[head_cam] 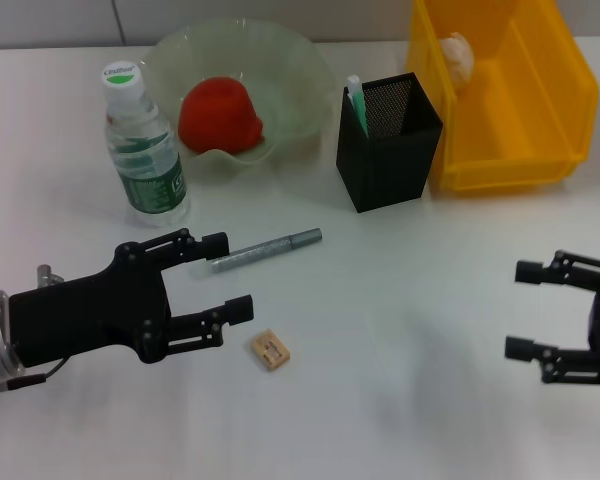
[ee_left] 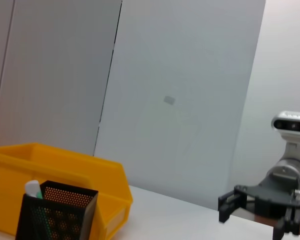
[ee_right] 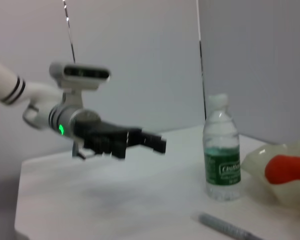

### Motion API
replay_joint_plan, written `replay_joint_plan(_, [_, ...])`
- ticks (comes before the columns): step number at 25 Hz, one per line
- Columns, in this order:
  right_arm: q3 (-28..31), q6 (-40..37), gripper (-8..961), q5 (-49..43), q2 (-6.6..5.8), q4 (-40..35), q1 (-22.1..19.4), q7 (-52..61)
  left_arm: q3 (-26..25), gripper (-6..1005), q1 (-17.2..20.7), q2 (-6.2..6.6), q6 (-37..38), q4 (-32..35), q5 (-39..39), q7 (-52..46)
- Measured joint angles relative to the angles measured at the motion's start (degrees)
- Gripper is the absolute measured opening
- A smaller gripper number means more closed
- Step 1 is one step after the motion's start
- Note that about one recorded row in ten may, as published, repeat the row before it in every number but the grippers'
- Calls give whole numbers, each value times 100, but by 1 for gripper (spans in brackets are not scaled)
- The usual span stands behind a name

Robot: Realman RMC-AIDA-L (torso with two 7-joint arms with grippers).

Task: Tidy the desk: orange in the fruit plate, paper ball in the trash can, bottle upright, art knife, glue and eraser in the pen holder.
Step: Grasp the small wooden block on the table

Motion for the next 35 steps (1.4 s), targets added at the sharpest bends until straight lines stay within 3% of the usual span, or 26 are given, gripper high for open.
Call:
replay_joint_plan(5, [-7,265,810,-307,85,135,-16,-346,9,783,-34,7,-44,0,44,-87])
replay_joint_plan(27, [56,498,809,-675,100,275,56,-465,56,764,-149,26,-148,40,59,-115])
replay_joint_plan(35, [587,670,809,-646,173,280,66,-485,86,757,-290,26,-270,61,59,-259])
